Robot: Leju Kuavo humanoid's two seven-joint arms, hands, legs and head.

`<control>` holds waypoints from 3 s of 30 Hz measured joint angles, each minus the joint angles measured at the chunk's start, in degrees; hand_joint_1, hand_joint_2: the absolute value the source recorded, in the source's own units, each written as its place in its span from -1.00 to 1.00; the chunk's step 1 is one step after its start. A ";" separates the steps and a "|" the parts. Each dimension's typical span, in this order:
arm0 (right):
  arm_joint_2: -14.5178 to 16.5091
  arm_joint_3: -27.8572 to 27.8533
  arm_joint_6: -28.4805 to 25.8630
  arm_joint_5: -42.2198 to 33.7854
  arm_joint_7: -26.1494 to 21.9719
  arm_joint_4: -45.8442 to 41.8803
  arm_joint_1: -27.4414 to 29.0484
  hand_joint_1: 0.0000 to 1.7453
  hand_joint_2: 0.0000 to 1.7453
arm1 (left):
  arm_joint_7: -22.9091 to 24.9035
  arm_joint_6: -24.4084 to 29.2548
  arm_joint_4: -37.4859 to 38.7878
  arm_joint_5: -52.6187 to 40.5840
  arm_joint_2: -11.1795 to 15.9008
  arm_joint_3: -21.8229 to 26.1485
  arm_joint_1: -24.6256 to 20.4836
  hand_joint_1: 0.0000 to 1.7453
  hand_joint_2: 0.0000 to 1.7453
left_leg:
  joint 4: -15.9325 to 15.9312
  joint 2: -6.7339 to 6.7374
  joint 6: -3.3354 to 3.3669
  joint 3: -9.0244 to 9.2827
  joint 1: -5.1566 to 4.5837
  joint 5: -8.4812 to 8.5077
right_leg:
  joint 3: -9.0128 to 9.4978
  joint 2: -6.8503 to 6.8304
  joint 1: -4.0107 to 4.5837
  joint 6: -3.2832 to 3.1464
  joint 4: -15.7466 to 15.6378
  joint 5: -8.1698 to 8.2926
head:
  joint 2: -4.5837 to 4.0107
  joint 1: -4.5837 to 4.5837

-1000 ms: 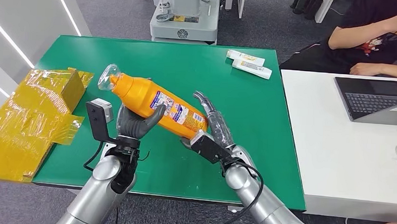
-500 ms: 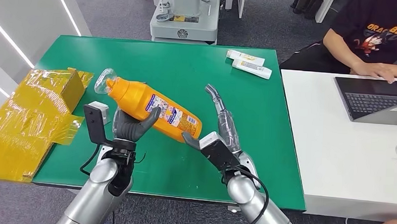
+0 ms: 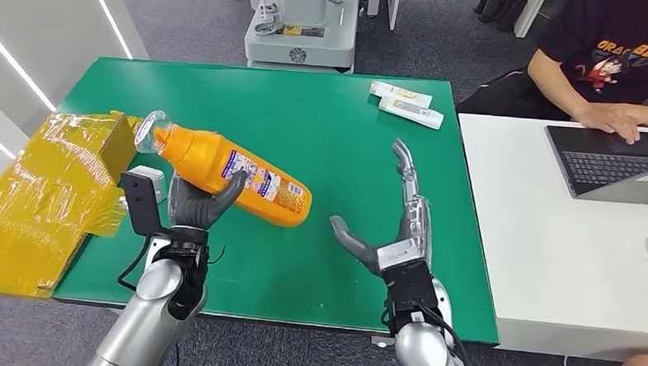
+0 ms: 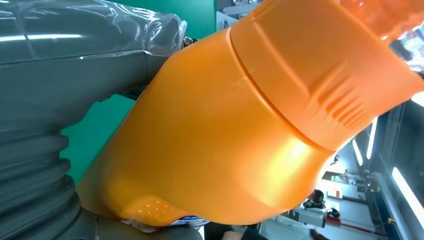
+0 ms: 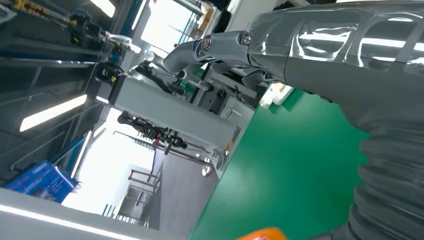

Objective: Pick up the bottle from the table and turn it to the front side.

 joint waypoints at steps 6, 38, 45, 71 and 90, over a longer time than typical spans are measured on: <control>-0.53 -1.53 -0.31 0.74 -0.14 -2.84 2.64 -1.00 1.00 | 0.64 1.07 -1.46 -3.50 0.50 0.80 0.24 1.00 1.00 | 0.00 0.00 0.00 0.00 0.01 0.00 | 0.00 0.01 0.01 -0.01 0.01 0.00 | 0.00 0.02; -2.98 -4.75 2.33 1.55 -2.42 -9.17 17.25 -1.00 1.00 | 8.90 -1.80 7.50 -62.74 31.55 0.43 -15.50 1.00 1.00 | -0.09 0.27 -0.22 0.07 0.14 -0.05 | -0.11 0.31 0.12 -0.18 0.05 -0.06 | 0.00 0.02; -2.95 -4.79 3.35 1.41 -2.61 -9.34 17.81 -1.00 1.00 | 7.68 -3.57 9.03 -70.33 34.77 -4.03 -16.69 1.00 1.00 | -0.10 0.25 -0.23 0.06 0.13 -0.05 | -0.11 0.29 0.11 -0.21 0.05 -0.08 | 0.00 0.03; -1.90 -6.31 6.11 4.05 -1.45 -13.39 20.88 -1.00 1.00 | 7.36 -9.97 22.57 -80.67 30.22 -10.87 -20.28 1.00 1.00 | -0.09 0.25 -0.26 0.07 0.13 -0.07 | -0.11 0.27 0.10 -0.25 0.04 -0.09 | 0.00 0.03; -1.89 -6.35 5.86 3.82 -1.15 -13.60 21.07 -1.00 1.00 | 11.21 -9.06 36.27 -84.21 25.31 -12.15 -23.15 1.00 1.00 | -0.11 0.25 -0.29 0.06 0.14 -0.09 | -0.11 0.28 0.11 -0.25 0.07 -0.10 | 0.00 0.03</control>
